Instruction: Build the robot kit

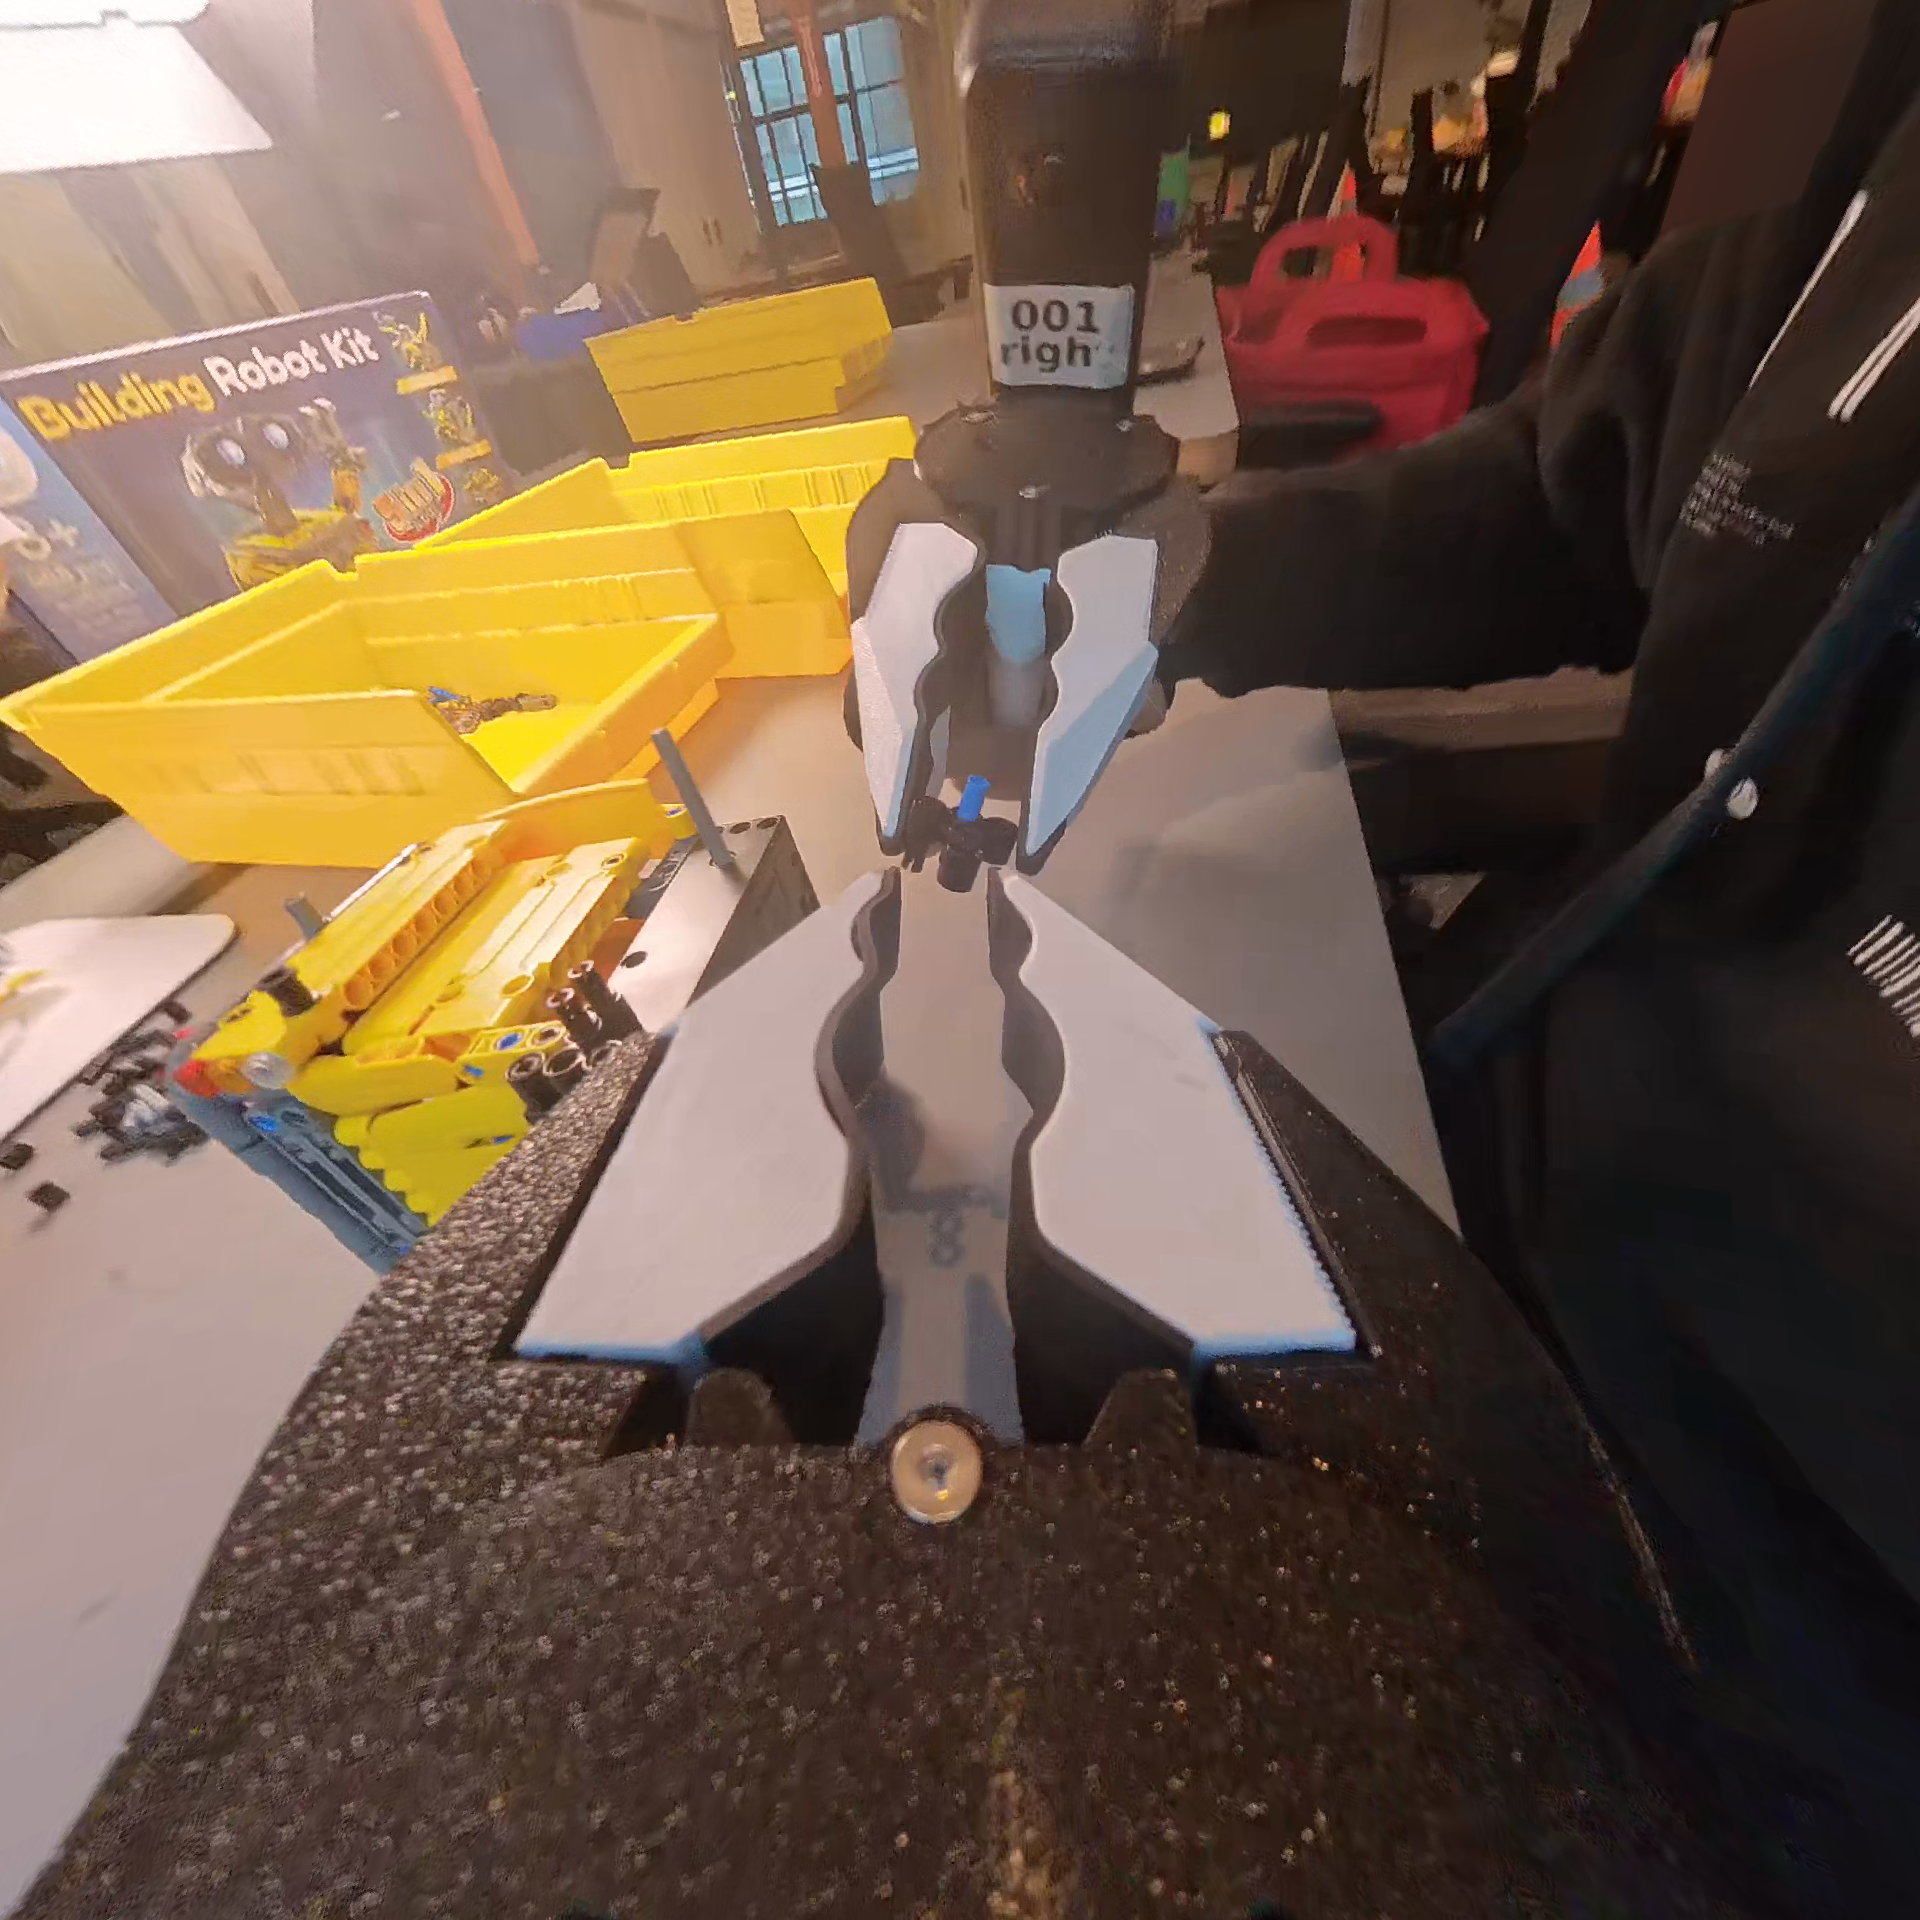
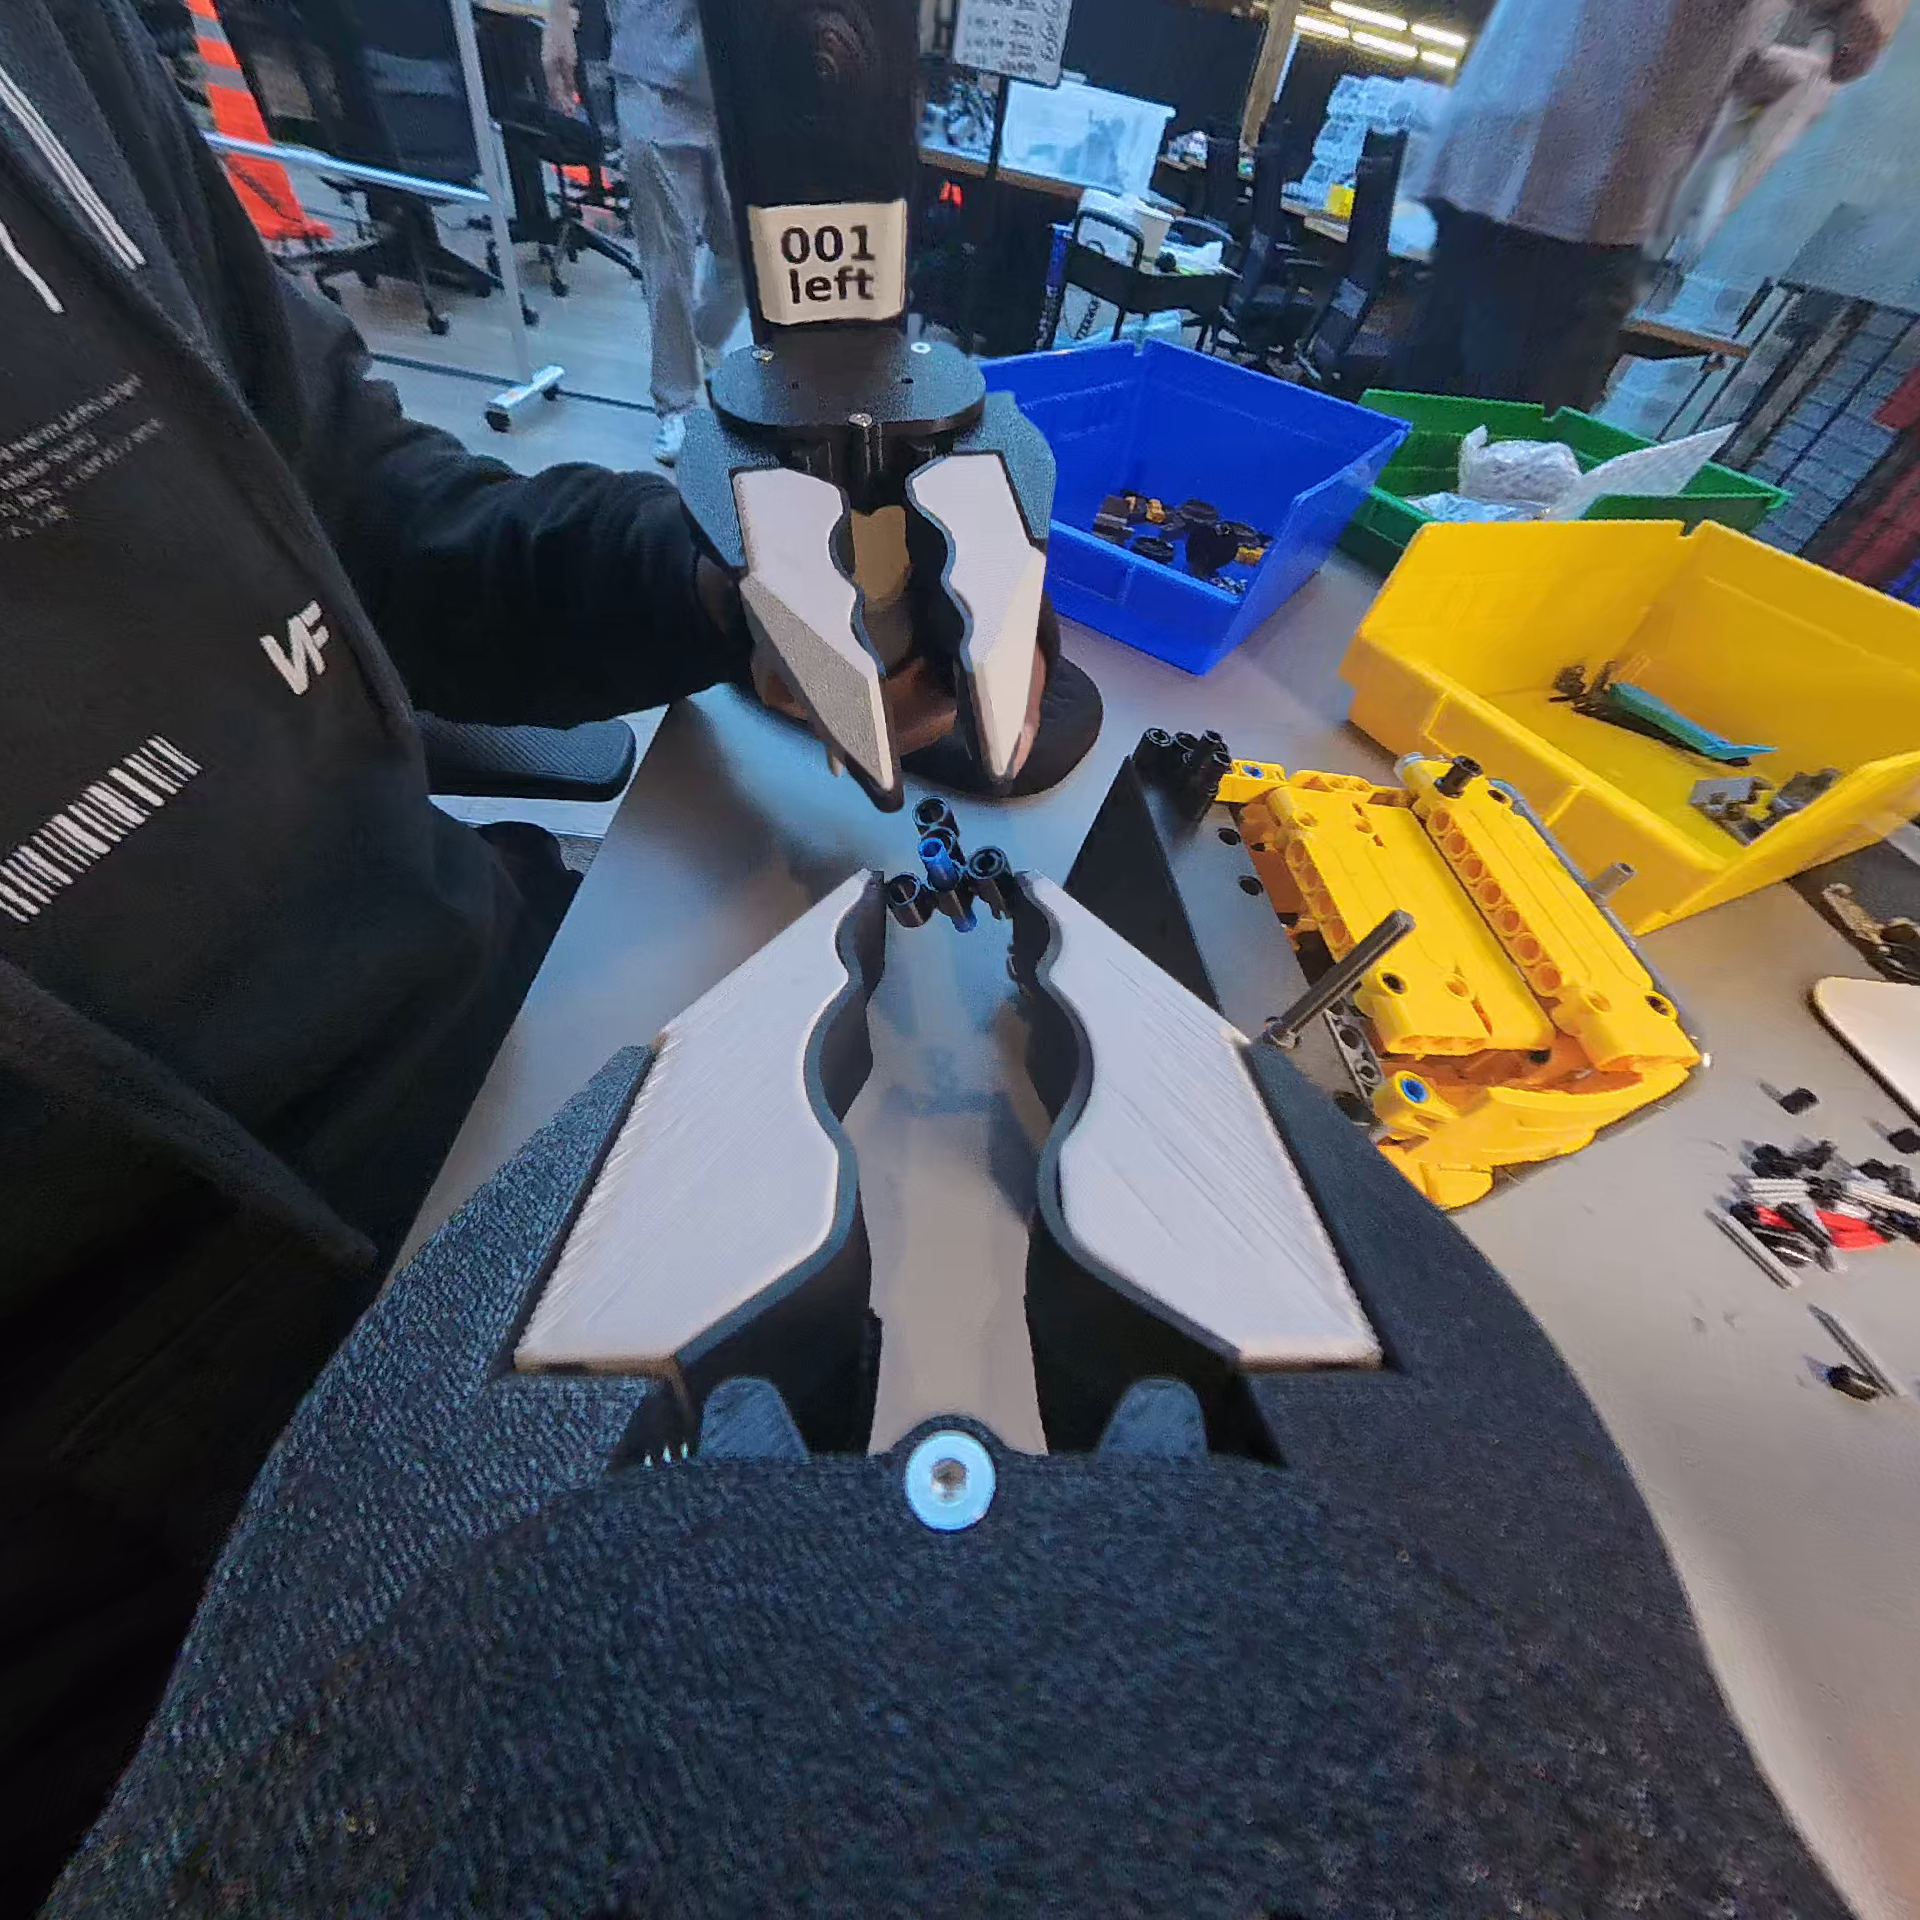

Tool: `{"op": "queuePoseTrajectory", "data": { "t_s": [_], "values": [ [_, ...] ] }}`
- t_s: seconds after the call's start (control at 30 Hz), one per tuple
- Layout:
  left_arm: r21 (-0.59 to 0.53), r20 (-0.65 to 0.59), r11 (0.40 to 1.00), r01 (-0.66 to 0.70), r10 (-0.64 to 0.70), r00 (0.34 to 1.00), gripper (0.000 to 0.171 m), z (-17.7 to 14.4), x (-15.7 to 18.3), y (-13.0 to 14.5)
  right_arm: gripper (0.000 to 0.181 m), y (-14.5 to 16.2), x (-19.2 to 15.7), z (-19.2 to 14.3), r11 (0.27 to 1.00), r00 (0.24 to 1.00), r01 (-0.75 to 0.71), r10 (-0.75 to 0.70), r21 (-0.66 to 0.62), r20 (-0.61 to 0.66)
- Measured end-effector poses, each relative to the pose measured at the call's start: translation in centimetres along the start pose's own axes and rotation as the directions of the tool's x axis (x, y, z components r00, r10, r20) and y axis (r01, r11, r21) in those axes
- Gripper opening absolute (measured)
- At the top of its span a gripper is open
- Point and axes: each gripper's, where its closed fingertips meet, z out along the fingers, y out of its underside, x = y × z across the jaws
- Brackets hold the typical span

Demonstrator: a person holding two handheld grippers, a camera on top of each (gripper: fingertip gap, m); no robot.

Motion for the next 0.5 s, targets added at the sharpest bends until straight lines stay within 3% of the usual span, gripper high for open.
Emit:
{"op": "queuePoseTrajectory", "data": {
  "t_s": [0.27,0.5],
  "values": [
    [-0.06,-0.039,0.985,-0.163,0.161,0.986,0.009,0.8,0.9,0.1,0.024,-0.6,-0.5,-0.1,0.998,0.997,-0.049,0.047,0.028,0.054],
    [-0.052,-0.03,0.991,-0.122,0.12,0.992,0.005,1.3,0.5,0.0,0.024,-0.1,-0.3,-0.1,0.998,0.997,-0.065,0.064,0.025,0.05]
  ]
}}
